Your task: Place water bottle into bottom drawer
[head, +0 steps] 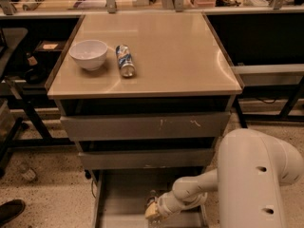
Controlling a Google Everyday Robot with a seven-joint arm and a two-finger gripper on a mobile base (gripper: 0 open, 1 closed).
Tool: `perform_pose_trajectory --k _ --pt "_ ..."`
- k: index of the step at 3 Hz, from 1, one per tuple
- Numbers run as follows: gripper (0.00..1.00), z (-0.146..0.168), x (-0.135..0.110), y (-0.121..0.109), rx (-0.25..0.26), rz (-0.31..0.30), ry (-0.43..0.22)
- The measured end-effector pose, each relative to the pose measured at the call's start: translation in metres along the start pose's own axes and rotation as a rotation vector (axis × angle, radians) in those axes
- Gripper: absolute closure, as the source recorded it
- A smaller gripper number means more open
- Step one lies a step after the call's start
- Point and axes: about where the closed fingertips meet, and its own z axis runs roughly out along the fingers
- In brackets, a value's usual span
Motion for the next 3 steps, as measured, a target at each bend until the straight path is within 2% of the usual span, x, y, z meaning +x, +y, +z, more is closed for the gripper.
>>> perform_pose_trajectory --k 3 --pt "1.00 0.054 -0.038 -0.008 -0.079 0.003 -0.042"
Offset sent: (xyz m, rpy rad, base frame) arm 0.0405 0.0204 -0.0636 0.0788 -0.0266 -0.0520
